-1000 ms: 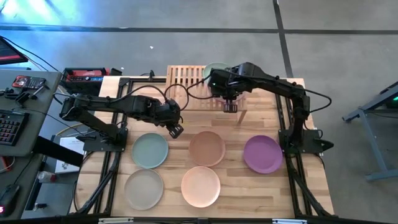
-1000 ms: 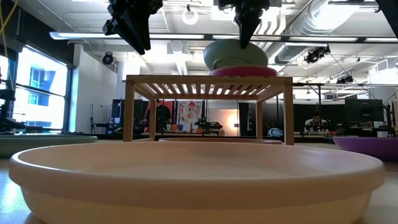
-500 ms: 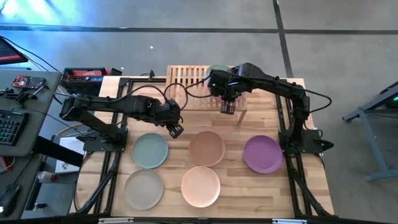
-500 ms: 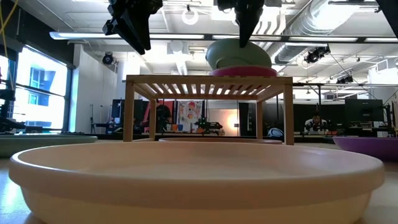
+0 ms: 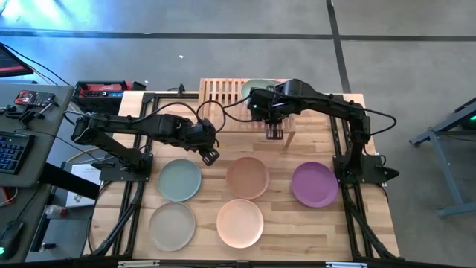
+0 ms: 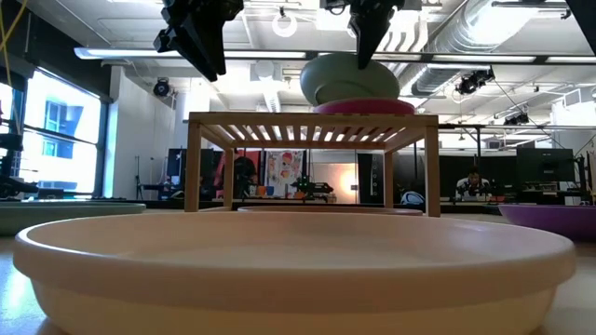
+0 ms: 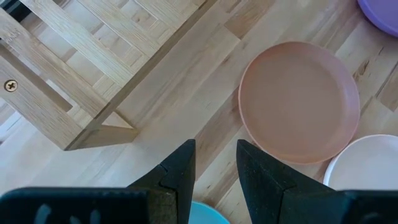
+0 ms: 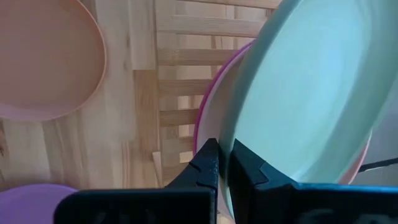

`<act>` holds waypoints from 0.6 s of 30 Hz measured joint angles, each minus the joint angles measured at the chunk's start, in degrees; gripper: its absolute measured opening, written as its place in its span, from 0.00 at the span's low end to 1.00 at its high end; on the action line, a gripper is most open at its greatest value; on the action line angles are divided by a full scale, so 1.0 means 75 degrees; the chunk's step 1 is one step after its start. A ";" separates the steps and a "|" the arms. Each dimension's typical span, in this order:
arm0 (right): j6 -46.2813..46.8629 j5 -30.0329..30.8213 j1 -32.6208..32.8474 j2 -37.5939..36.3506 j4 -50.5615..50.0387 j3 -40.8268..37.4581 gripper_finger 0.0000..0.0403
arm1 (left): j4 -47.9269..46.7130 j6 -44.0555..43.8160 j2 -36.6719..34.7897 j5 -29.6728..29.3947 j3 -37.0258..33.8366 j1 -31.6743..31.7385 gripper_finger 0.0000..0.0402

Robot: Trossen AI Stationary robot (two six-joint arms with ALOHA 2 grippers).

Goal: Place and stack plates onto a shelf
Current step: Stack the green plate on top of the orange on the shelf

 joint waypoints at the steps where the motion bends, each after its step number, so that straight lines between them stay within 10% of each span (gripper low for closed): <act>1: -0.0002 -0.0009 0.0000 0.0000 -0.0001 0.0000 0.00 | 0.0000 0.0000 0.0000 0.0000 0.0000 0.0016 0.26; 18: 0.0047 0.0098 -0.0189 -0.0379 -0.0004 0.0003 0.00 | 0.0006 -0.0029 0.0000 -0.0006 0.0000 0.0114 0.26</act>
